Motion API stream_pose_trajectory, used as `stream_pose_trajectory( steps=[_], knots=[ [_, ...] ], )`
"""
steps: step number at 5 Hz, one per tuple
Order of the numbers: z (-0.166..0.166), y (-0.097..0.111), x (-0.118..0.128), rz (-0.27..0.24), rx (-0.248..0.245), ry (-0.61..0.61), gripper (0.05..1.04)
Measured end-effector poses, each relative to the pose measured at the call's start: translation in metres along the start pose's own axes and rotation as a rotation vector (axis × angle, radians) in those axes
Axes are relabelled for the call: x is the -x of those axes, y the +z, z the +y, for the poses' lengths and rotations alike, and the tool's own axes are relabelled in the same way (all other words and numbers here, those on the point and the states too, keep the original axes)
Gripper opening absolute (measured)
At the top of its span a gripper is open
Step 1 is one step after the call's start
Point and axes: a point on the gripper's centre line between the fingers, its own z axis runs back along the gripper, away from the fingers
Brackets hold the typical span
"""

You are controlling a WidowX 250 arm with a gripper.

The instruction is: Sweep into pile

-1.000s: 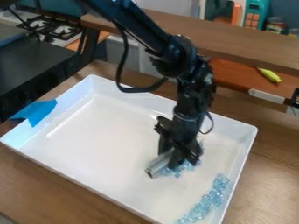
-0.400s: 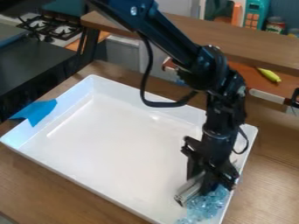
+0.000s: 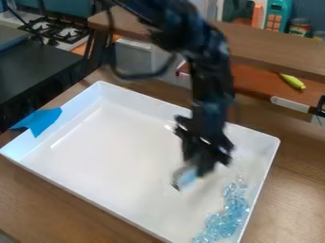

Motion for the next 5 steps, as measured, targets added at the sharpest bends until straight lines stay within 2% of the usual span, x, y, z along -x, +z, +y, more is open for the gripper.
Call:
stream_pose_trajectory(
  steps=[1,2,3,4,5],
  knots=[
    [0.035,0.013,0.011,-0.003,0.006,0.049,0.387],
    [0.079,0.023,0.027,-0.012,-0.018,0.093,0.387],
    [0.125,0.025,0.046,-0.013,-0.056,0.175,0.387],
    [0.17,0.018,0.059,-0.009,-0.1,0.229,0.387],
    [0.198,0.014,0.069,-0.004,-0.136,0.265,0.387]
  ],
)
